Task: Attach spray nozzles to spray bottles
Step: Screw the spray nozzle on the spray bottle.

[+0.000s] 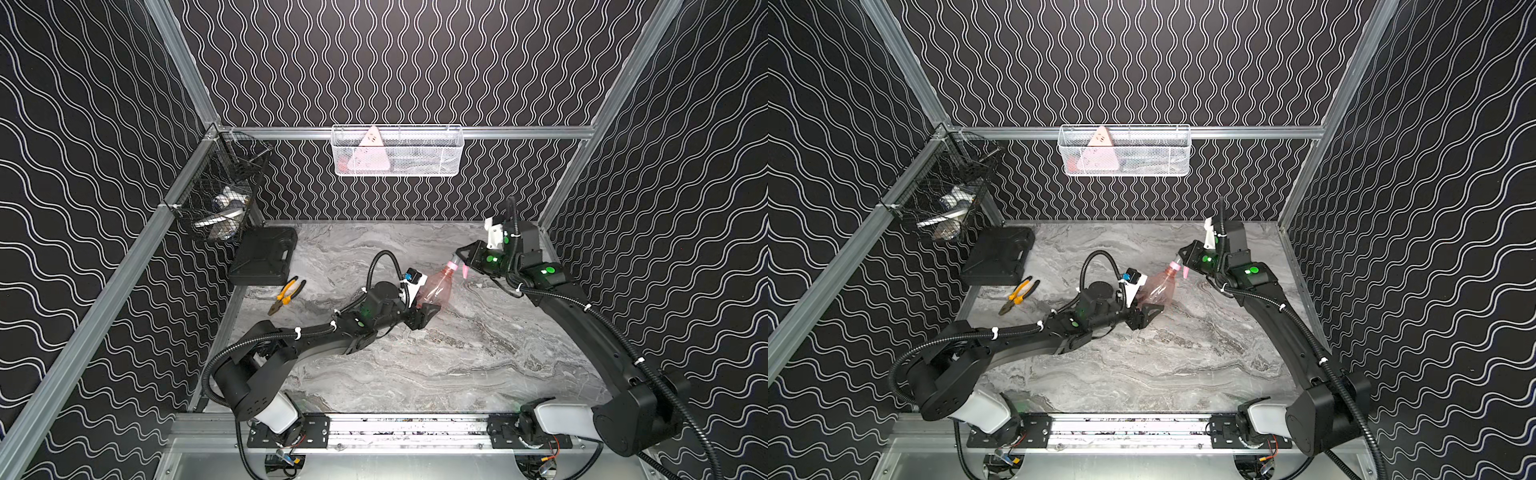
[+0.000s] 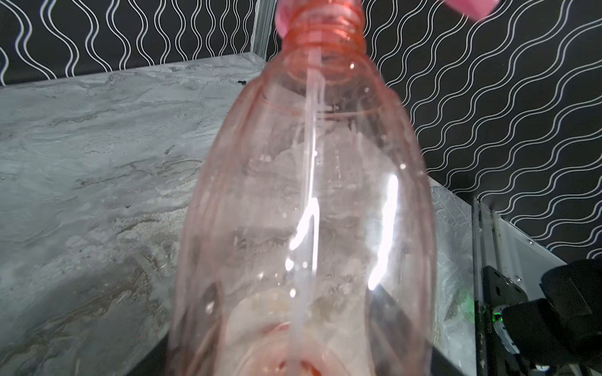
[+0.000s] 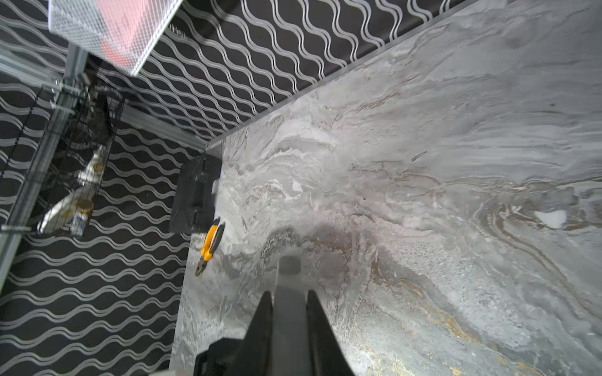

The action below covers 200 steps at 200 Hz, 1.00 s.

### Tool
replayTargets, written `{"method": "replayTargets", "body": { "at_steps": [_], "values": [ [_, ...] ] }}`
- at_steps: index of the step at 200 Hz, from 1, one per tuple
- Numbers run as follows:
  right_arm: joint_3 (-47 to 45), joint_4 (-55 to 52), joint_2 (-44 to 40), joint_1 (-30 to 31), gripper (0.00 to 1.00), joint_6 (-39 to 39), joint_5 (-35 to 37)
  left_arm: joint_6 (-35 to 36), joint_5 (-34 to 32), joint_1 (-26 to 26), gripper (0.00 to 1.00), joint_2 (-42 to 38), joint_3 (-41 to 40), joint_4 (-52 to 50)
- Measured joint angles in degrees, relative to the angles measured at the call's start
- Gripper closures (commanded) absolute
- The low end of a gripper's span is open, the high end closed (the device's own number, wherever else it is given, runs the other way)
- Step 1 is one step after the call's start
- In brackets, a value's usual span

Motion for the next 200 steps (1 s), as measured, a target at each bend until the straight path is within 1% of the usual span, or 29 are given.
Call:
{"method": "replayTargets", "body": {
  "at_steps": [17, 37, 73, 143, 176, 200],
  "values": [
    [1.03, -0.13, 1.57, 1.33, 0.82, -1.25, 0.94, -1.38, 0.85, 0.22, 0.48, 0.24, -0.37, 0.5],
    [2.12, -0.09, 2.56, 2.97, 0.82, -3.21, 2.08, -1.42, 1.4, 0.37, 0.48, 0.24, -0.52, 0.5],
    [2.62, -0.46, 2.58, 3.8, 0.83, -4.22, 3.52, -1.42, 2.93, 1.42, 0.49, 0.24, -0.9, 1.46],
    [2.97, -1.68, -0.46, 4.59, 0.83, -4.44, 4.9, -2.4, 5.6, 2.71, 0.5, 1.29, -0.98, 6.25],
    [2.75, -1.42, -0.44, 6.69, 0.83, -4.85, 8.02, -2.8, 5.86, 2.95, 0.51, 1.81, -0.98, 6.88],
    [2.6, -0.57, -0.39, 9.75, 0.83, -5.51, 13.33, -3.61, 5.44, 3.23, 0.53, 2.47, -1.25, 8.39]
  ]
}}
